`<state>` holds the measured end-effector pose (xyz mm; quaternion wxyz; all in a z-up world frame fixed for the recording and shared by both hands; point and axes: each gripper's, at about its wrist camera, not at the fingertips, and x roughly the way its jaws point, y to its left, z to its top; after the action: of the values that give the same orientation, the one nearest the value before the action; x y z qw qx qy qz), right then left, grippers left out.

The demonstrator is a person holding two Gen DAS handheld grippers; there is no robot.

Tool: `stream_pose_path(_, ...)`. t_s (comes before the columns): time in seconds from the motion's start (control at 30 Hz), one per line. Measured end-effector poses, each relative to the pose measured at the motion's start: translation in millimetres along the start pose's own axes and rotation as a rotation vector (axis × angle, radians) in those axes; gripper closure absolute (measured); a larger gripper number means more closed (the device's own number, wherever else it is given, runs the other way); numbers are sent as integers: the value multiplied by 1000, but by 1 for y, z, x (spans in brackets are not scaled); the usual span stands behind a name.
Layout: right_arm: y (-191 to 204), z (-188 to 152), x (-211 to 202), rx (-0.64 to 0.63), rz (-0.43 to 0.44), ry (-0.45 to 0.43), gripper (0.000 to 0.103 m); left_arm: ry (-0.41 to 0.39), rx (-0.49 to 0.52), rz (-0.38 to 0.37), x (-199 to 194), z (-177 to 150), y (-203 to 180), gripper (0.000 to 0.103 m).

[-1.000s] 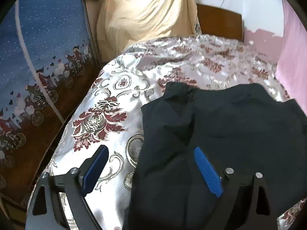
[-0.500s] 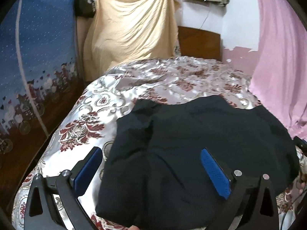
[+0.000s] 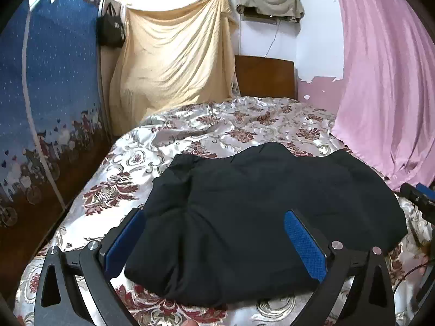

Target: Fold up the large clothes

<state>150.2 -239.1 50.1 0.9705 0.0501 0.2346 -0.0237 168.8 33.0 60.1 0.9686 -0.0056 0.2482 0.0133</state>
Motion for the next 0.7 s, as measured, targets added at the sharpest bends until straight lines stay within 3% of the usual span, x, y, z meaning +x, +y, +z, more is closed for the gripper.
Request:
stream_pose_path(0.17,12,-2,-24,-22,-36,-11,1,-27,13,8,-21,-6,-5,0)
stream_pose_path(0.3,17,-1,-33,-26,-63,29,1,-23,9,3,-31,-10,-5,0)
stream_pose_path(0.7,38,-11,-75,-33,-15,0,1,-42,3,11,-62,-18,4,0)
